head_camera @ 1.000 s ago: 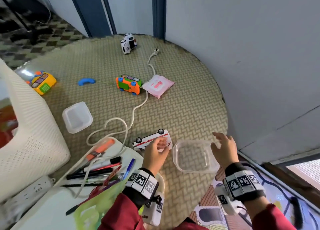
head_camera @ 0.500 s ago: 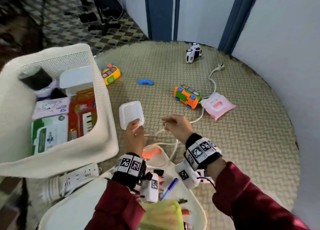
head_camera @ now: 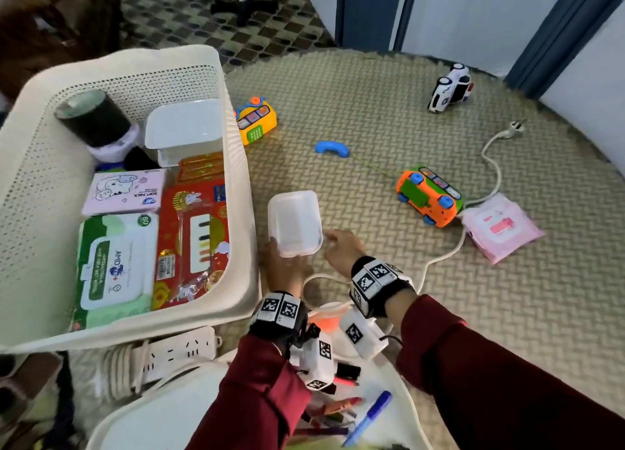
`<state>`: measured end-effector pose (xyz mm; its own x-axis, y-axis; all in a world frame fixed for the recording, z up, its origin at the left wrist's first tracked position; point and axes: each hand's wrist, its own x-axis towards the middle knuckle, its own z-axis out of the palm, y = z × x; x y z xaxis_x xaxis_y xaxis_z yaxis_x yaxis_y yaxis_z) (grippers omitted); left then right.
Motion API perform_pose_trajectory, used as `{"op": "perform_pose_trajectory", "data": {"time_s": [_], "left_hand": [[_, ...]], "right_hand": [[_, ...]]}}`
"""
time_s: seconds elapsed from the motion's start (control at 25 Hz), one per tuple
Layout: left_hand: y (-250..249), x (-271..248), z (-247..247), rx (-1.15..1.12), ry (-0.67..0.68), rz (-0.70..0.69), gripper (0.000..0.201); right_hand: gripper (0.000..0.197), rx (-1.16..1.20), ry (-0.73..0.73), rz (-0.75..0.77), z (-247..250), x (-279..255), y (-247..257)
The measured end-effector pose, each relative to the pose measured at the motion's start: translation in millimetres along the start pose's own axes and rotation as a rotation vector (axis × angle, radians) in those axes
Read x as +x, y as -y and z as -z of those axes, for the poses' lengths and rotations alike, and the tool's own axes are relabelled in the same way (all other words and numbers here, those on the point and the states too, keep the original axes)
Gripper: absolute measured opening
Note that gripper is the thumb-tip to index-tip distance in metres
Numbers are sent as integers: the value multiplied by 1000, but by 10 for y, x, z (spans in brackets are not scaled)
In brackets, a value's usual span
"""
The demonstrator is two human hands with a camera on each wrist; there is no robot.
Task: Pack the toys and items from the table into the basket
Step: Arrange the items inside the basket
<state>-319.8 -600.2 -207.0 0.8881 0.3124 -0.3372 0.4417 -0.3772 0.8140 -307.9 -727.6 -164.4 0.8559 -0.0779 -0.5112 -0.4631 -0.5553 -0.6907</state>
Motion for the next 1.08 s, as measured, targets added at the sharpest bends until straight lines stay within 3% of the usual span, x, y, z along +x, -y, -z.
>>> {"op": "perform_pose_trajectory", "data": {"time_s": [0.12, 0.36, 0.48, 0.64, 0.8, 1.08], "left_hand": [[-2, -66, -47, -44, 37, -41, 58], [-17, -204, -27, -255, -1, 1, 39], [-38, -296, -41, -197, -10, -63, 31], [-259, -609, -15, -318, -5, -122, 21], [-406, -1043, -3, -365, 24, -196, 45], [-651, -1970, -177, -379, 315, -291, 49]], "right_hand": [[48, 72, -11, -32, -84, 98, -91], [10, 365, -159, -67, 50, -46, -145], [23, 491, -227, -85, 178, -138, -138], [36, 685, -183, -57, 488, -471, -130], [34, 856, -201, 26, 840, -1022, -264], [36, 931, -374, 132, 1241, -2075, -975]]}}
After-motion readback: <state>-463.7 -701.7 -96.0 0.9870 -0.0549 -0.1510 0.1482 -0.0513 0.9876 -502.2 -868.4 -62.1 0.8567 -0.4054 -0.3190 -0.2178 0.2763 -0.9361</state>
